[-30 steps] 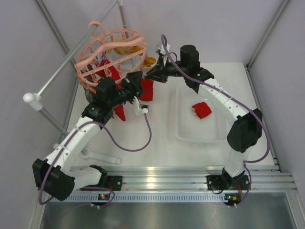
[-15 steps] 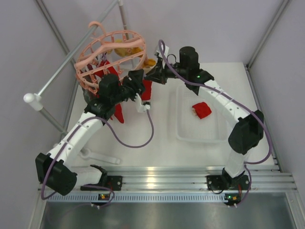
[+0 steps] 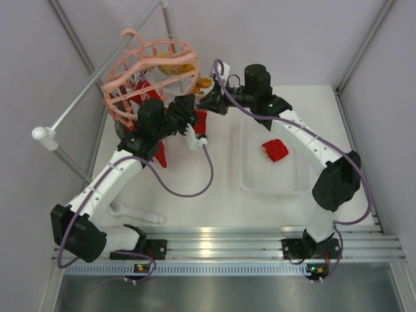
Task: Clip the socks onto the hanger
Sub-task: Open the clamp at the hanger.
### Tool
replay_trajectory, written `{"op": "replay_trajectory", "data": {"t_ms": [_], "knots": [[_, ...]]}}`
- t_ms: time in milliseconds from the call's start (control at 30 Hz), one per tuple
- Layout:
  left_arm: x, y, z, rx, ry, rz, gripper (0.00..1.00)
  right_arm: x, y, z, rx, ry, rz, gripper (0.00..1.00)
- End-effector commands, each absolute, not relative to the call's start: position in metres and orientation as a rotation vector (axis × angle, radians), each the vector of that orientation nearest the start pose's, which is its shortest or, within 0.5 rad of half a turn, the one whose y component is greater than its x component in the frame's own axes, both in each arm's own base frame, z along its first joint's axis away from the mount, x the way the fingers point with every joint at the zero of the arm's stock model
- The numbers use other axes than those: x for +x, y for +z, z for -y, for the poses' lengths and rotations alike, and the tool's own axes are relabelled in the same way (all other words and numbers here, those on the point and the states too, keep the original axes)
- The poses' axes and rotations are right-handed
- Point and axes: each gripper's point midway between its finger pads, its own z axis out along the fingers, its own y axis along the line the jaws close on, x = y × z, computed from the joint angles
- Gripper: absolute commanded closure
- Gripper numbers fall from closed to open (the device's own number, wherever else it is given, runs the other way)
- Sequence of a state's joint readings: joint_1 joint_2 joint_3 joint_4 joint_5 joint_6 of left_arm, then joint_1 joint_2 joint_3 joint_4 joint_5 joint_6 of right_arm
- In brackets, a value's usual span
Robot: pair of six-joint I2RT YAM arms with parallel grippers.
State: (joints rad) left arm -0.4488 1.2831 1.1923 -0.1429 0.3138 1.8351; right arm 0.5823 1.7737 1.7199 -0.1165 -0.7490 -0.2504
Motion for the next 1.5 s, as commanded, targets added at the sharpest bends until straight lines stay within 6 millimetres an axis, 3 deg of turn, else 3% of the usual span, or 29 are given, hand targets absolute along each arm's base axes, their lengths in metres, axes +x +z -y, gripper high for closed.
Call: {"op": "replay_trajectory", "data": {"t_ms": [0, 33, 167, 233, 367, 467, 667, 867, 1100, 1467], "knots": [[0.393, 0.382, 0.204, 1.724, 0.764, -0.529, 0.66, 0.361, 0.373, -0.376, -1.196, 0.854, -1.234, 1.00], [0.393, 0.380, 0.204, 1.733, 0.762, -0.530, 0.79, 0.361, 0.374, -0.376, -1.196, 0.852, -1.230, 1.00], [0.393, 0.377, 0.205, 1.741, 0.751, -0.527, 1.00, 0.361, 0.375, -0.375, -1.192, 0.854, -1.236, 0.97], [0.392, 0.376, 0.207, 1.738, 0.743, -0.521, 1.00, 0.360, 0.376, -0.374, -1.185, 0.851, -1.242, 0.85], [0.392, 0.381, 0.208, 1.698, 0.747, -0.506, 1.00, 0.363, 0.381, -0.361, -1.132, 0.882, -1.273, 0.46], [0.392, 0.381, 0.209, 1.692, 0.755, -0.494, 1.00, 0.365, 0.387, -0.344, -1.094, 0.902, -1.287, 0.39], [0.390, 0.379, 0.209, 1.687, 0.766, -0.477, 1.00, 0.360, 0.390, -0.329, -1.095, 0.925, -1.295, 0.46], [0.388, 0.379, 0.211, 1.686, 0.772, -0.449, 1.00, 0.353, 0.394, -0.333, -1.091, 1.004, -1.294, 0.55], [0.386, 0.379, 0.212, 1.671, 0.778, -0.427, 1.00, 0.352, 0.400, -0.358, -1.121, 1.063, -1.259, 0.55], [0.385, 0.376, 0.212, 1.686, 0.792, -0.410, 1.00, 0.363, 0.380, -0.384, -1.185, 1.027, -1.277, 0.53]]}}
